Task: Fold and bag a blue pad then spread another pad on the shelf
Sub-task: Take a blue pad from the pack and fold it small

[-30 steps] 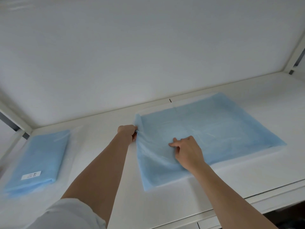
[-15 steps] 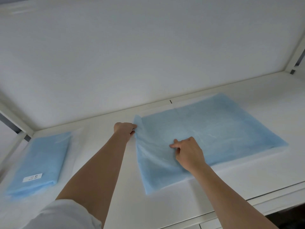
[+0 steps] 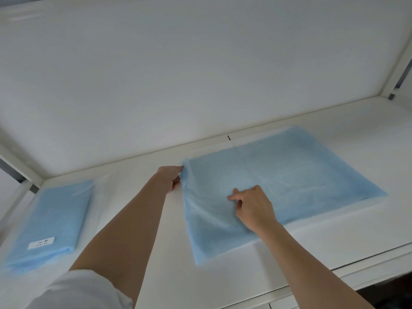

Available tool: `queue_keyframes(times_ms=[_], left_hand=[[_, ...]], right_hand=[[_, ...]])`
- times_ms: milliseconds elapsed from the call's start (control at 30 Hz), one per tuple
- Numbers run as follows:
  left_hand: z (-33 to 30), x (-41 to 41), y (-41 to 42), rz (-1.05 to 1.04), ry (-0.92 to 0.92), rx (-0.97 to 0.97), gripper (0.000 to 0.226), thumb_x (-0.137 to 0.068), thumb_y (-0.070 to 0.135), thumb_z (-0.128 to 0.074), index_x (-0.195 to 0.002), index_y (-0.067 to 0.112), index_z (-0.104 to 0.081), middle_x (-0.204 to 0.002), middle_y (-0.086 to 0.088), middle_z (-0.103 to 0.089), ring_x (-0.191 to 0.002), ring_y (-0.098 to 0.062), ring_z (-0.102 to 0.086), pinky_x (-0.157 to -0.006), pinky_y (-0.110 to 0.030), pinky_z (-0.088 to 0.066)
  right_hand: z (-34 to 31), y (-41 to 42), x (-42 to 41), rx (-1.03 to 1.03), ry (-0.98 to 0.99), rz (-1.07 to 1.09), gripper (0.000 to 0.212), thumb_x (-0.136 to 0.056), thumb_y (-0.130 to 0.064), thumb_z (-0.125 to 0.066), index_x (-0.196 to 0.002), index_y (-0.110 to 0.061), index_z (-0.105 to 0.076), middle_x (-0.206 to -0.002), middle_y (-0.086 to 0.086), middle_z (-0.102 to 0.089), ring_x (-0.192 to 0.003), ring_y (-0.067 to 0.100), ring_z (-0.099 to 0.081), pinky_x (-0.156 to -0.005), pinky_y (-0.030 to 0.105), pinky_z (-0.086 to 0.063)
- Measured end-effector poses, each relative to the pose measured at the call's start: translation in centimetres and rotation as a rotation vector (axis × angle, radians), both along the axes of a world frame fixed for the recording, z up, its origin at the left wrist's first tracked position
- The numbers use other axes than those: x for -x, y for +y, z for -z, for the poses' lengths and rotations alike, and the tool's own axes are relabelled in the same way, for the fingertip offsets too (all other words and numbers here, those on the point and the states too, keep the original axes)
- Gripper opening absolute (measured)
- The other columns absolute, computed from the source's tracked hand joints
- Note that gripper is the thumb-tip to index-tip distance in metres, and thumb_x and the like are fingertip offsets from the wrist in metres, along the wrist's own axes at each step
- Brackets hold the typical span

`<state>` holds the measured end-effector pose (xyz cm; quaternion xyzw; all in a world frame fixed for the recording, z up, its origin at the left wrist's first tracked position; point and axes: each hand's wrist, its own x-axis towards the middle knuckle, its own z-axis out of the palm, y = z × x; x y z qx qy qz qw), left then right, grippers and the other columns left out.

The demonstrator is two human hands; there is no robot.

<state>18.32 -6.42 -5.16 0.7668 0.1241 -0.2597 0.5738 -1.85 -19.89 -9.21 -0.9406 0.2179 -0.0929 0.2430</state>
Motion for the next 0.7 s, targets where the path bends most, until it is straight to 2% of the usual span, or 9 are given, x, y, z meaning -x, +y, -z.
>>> queue_keyframes(times_ms=[100, 233, 300, 400, 500, 533, 600, 667, 700], left_hand=[[0.1, -0.1, 0.0, 0.049, -0.035, -0.095, 0.028, -0.082, 0.016, -0.072, -0.065, 0.012, -0.050, -0.059, -0.002, -0.048, -0.049, -0.012, -0.035, -0.045, -0.021, -0.029], [-0.1, -0.1, 0.3, 0.061, -0.067, -0.118, 0.028, -0.085, 0.004, -0.063, -0.062, 0.011, -0.048, -0.062, -0.004, -0.046, -0.052, -0.014, -0.033, -0.049, -0.023, -0.030], [-0.4, -0.1, 0.3, 0.038, -0.080, -0.046, 0.021, -0.087, 0.005, -0.059, -0.068, 0.011, -0.052, -0.069, -0.004, -0.050, -0.056, -0.015, -0.042, -0.052, -0.024, -0.036], [-1.1, -0.2, 0.4, -0.007, -0.130, 0.158, 0.016, -0.094, 0.011, -0.049, -0.080, 0.019, -0.048, -0.085, -0.002, -0.054, -0.069, -0.019, -0.054, -0.068, -0.031, -0.045], [-1.8, 0.1, 0.8, 0.000, -0.217, 0.345, 0.010, -0.098, 0.018, -0.046, -0.098, 0.028, -0.049, -0.095, 0.000, -0.057, -0.078, -0.021, -0.055, -0.070, -0.034, -0.048], [-1.9, 0.1, 1.1, 0.031, -0.226, 0.393, 0.020, -0.098, 0.017, -0.048, -0.112, 0.032, -0.047, -0.102, 0.000, -0.058, -0.084, -0.022, -0.056, -0.073, -0.036, -0.048], [-1.8, 0.1, 1.8, 0.080, -0.192, 0.414, 0.053, -0.095, 0.014, -0.055, -0.137, 0.036, -0.030, -0.121, -0.002, -0.055, -0.098, -0.024, -0.057, -0.084, -0.041, -0.048], [-1.6, 0.4, 2.6, 0.074, -0.088, 0.362, 0.071, -0.089, 0.016, -0.065, -0.145, 0.025, -0.022, -0.130, -0.010, -0.051, -0.099, -0.029, -0.059, -0.087, -0.044, -0.051], [-1.4, 0.6, 3.0, 0.098, -0.018, 0.331, 0.070, -0.086, 0.020, -0.069, -0.144, 0.013, -0.029, -0.129, -0.014, -0.054, -0.094, -0.029, -0.062, -0.086, -0.043, -0.053]], right_hand=[[-0.2, 0.0, 0.1, -0.002, 0.010, -0.003, 0.036, -0.102, -0.024, -0.036, -0.122, -0.033, -0.064, -0.105, -0.005, -0.069, -0.116, 0.020, -0.045, -0.091, 0.023, -0.035], [-0.4, 0.1, 0.2, -0.012, 0.015, -0.006, 0.036, -0.102, -0.025, -0.034, -0.123, -0.032, -0.063, -0.110, -0.003, -0.068, -0.118, 0.021, -0.045, -0.094, 0.024, -0.035], [-0.3, 0.1, 0.2, -0.011, 0.024, -0.007, 0.036, -0.102, -0.025, -0.035, -0.124, -0.033, -0.063, -0.111, -0.003, -0.068, -0.118, 0.021, -0.044, -0.095, 0.024, -0.035], [-0.3, 0.0, 0.2, -0.016, 0.023, -0.010, 0.036, -0.102, -0.025, -0.035, -0.123, -0.032, -0.063, -0.108, -0.004, -0.069, -0.117, 0.020, -0.044, -0.096, 0.024, -0.036], [-0.2, -0.1, 0.2, -0.021, 0.023, -0.019, 0.035, -0.102, -0.024, -0.036, -0.123, -0.032, -0.063, -0.109, -0.005, -0.069, -0.117, 0.020, -0.044, -0.095, 0.024, -0.036], [-0.3, -0.1, 0.2, -0.021, 0.025, -0.021, 0.035, -0.101, -0.024, -0.037, -0.123, -0.032, -0.063, -0.110, -0.006, -0.069, -0.117, 0.020, -0.043, -0.095, 0.024, -0.035], [-0.4, -0.1, 0.2, -0.019, 0.028, -0.022, 0.035, -0.101, -0.023, -0.037, -0.124, -0.033, -0.062, -0.111, -0.005, -0.068, -0.118, 0.019, -0.043, -0.096, 0.023, -0.035], [-0.6, -0.1, 0.3, -0.023, 0.030, -0.029, 0.035, -0.101, -0.023, -0.038, -0.125, -0.032, -0.062, -0.106, -0.006, -0.065, -0.119, 0.019, -0.043, -0.097, 0.023, -0.034], [-0.7, -0.1, 0.3, -0.030, 0.032, -0.034, 0.036, -0.101, -0.022, -0.038, -0.125, -0.031, -0.062, -0.097, -0.012, -0.060, -0.120, 0.019, -0.043, -0.098, 0.022, -0.034]])
